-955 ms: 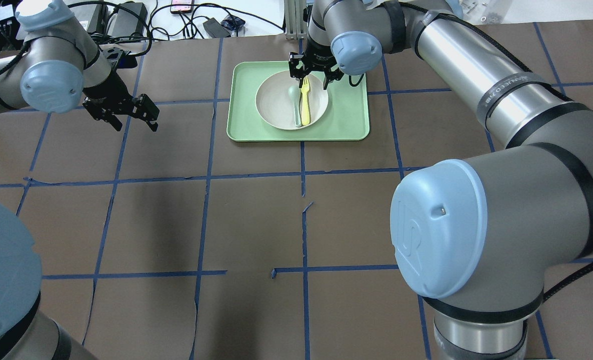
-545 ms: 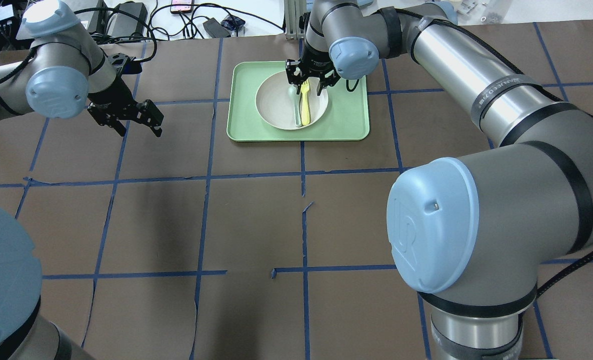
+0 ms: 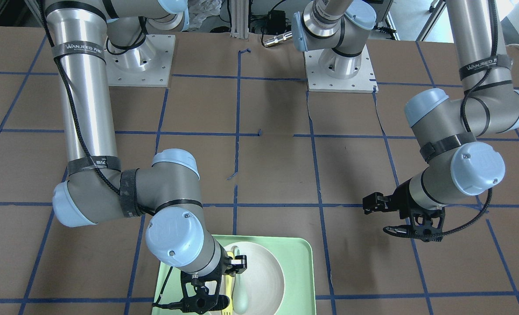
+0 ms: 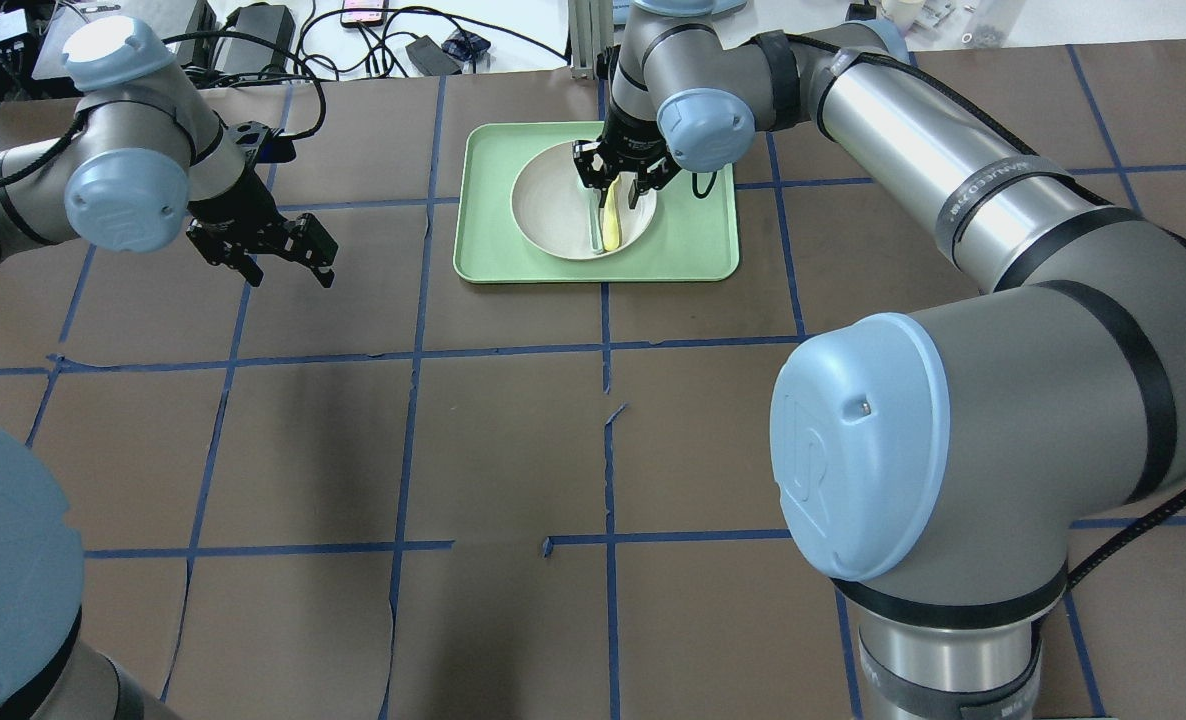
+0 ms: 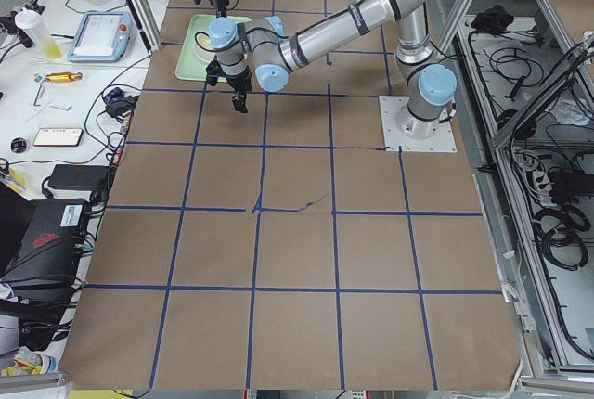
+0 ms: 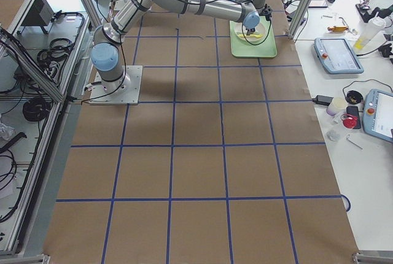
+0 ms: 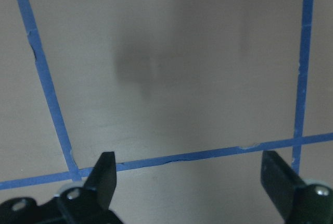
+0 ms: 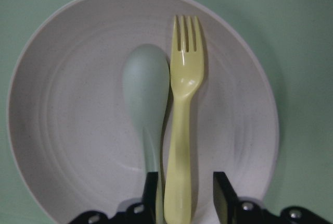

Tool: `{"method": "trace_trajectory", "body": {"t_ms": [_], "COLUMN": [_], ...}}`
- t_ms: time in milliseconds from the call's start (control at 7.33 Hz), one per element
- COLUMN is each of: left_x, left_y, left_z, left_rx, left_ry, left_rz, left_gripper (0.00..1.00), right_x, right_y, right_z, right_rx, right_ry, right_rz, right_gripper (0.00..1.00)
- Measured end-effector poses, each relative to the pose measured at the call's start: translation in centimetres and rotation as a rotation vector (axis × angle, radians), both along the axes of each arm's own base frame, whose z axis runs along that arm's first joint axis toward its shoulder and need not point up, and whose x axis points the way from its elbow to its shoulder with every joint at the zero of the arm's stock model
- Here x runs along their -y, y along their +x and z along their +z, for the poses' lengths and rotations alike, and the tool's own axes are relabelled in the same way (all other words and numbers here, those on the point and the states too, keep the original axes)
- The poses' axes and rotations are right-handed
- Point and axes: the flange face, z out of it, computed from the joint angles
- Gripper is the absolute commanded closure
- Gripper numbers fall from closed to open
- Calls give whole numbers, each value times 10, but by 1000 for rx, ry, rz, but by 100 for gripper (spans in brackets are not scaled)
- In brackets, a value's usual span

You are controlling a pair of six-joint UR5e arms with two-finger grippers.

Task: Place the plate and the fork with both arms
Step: 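Lower the right gripper into the plate and grasp the yellow fork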

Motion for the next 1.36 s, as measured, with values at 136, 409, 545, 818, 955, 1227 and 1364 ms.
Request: {"method": "trace_trajectory", "body": {"t_ms": [136,409,545,818,955,1227,1364], "left_x": [-1,0,1,2,3,3,3], "left_y": [-10,-20,-21,-20,-20,-20,-20], "left_z": [-2,-4,-5,-6,-6,-7,-7], "left_rx": [3,9,12,14,14,15,15], "left_ry": [-2,-22,-33,-41,-41,-40,-40], "left_rz": [4,8,7,6,6,6,6], "left_gripper": [0,0,0,0,0,0,0], "right_x": [-1,-4,-6,-11,-13,-19,-21], "right_y": [0,4,4,4,4,4,4], "right_z": [-4,-15,-20,-23,-20,-24,-25], "right_rx": [-1,-6,-10,-21,-27,-29,-27], "right_ry": [8,23,31,40,39,52,56], "right_rz": [5,22,28,40,49,58,61], "right_gripper": [50,59,70,70,70,66,65]}}
